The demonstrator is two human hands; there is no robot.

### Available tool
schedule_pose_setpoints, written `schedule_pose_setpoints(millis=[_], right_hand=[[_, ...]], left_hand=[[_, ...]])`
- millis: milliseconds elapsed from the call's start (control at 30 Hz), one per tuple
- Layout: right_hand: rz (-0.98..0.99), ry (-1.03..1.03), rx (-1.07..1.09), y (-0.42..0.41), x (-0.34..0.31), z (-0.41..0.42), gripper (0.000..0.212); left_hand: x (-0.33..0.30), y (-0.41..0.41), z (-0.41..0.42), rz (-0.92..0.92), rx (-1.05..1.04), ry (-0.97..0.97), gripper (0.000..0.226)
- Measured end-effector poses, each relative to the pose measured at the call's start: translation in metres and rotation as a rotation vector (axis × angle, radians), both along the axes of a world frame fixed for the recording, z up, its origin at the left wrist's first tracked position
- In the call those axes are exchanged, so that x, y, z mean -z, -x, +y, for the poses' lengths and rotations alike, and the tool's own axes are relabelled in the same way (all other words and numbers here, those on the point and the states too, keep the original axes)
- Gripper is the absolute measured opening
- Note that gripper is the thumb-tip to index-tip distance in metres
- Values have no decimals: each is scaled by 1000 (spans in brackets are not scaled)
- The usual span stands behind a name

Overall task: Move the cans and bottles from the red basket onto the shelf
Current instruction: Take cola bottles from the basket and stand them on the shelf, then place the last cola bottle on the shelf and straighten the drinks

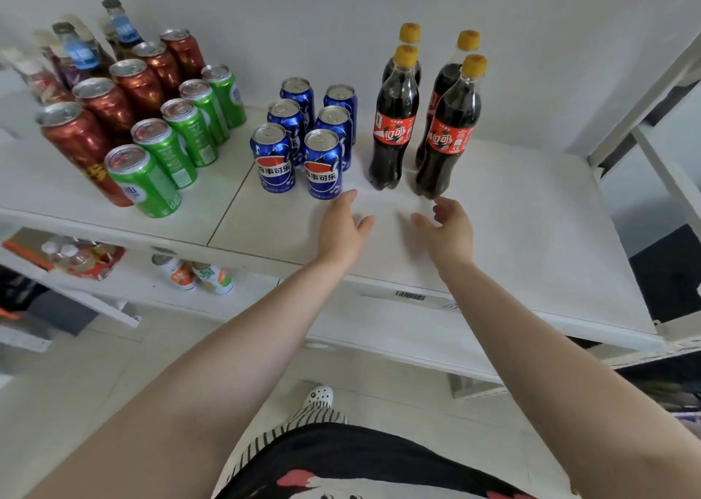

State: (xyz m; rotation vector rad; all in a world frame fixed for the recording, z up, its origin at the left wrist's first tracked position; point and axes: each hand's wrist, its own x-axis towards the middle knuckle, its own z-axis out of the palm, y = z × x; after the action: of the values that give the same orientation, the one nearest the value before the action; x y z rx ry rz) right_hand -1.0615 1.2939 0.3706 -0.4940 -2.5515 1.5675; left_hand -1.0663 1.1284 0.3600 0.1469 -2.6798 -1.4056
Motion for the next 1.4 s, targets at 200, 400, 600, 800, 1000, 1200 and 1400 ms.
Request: schedule_pose_setpoints(millis=[200, 400, 600, 800, 1000, 1200, 1400], right_hand=[[133, -206, -336, -40, -1, -68, 49], [226, -399, -721, -96, 19, -175, 50], [122, -591, -1012, -172, 50, -289, 54], [76, -627, -1285, -299, 90, -418, 55], [67, -728, -1559, -430, 111, -554, 55], [89, -786, -1795, -522, 117, -666, 57], [130, -806, -1992, -574, 124, -764, 55]], left_hand=[[5, -90, -83, 76, -89, 153, 42], [28, -191, -183, -63, -312, 237, 44], [58, -310, -273, -256, -440, 294, 53], [90, -461, -385, -401, -567, 289, 52], [103, -615, -493, -552, -724, 276, 52], [108, -727, -561, -616, -942, 189, 53], [122, -775, -617, -656, -1093, 101, 53]])
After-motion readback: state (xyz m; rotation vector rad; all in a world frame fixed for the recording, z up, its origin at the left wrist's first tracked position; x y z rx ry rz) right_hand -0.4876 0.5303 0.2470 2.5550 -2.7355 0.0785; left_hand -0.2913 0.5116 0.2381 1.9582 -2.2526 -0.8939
